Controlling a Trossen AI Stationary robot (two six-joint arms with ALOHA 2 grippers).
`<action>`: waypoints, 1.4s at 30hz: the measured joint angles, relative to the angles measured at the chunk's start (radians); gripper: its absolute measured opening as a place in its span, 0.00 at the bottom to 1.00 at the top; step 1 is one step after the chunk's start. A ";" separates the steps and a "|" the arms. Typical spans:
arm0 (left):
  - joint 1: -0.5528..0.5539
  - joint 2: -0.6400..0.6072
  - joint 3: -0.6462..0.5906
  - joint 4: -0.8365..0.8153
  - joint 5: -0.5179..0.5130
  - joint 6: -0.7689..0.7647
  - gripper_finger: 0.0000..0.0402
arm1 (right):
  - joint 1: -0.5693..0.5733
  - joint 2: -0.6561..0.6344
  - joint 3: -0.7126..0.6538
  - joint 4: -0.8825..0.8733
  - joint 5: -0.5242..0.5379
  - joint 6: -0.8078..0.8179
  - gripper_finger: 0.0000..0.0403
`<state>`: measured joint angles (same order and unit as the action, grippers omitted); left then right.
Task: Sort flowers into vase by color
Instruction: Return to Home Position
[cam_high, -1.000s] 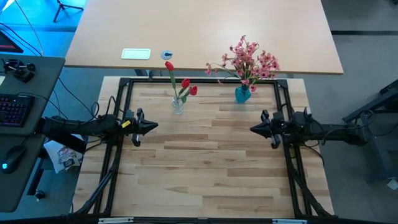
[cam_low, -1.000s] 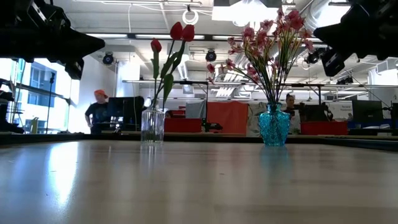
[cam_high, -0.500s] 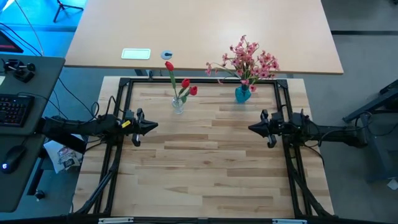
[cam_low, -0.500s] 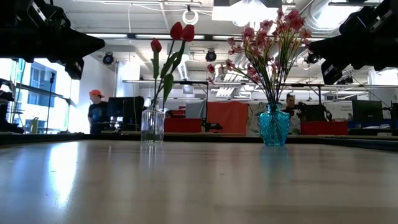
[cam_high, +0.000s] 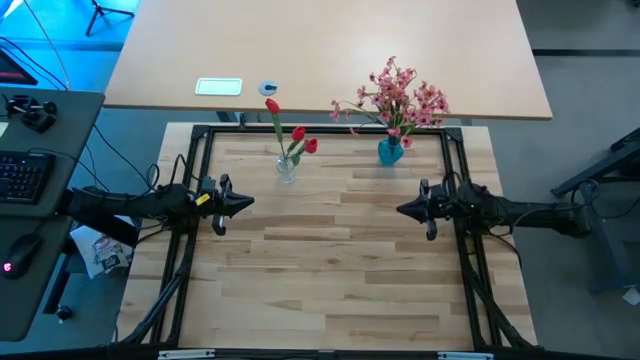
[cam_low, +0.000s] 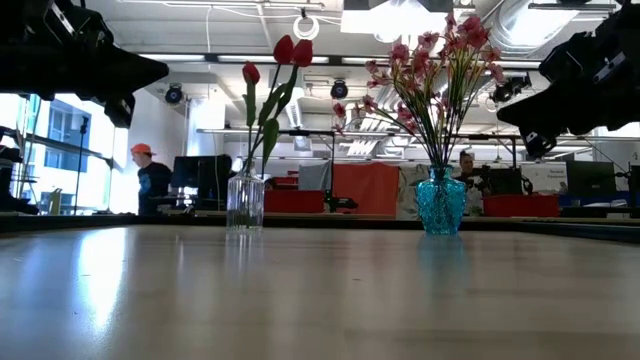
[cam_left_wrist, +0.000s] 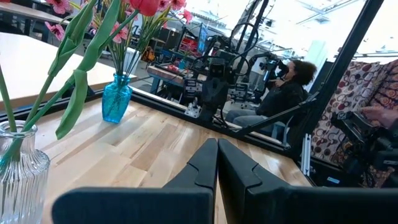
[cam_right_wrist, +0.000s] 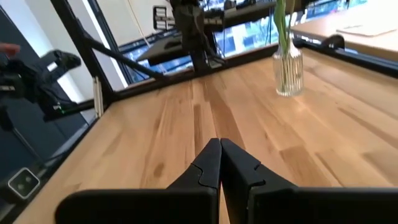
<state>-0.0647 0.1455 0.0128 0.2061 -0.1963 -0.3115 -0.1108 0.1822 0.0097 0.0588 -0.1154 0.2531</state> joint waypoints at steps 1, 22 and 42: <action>0.000 0.000 0.000 0.000 0.000 0.000 0.00 | 0.000 0.000 0.000 -0.009 0.000 0.000 0.00; 0.001 -0.142 -0.001 -0.117 0.000 0.000 0.00 | 0.041 -0.182 0.000 -0.001 0.002 0.000 0.00; -0.002 -0.133 0.000 -0.164 0.011 0.000 0.00 | 0.037 -0.164 -0.001 -0.027 0.000 0.000 0.00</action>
<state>-0.0662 0.0128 0.0128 0.0425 -0.1856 -0.3115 -0.0738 0.0179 0.0090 0.0322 -0.1150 0.2527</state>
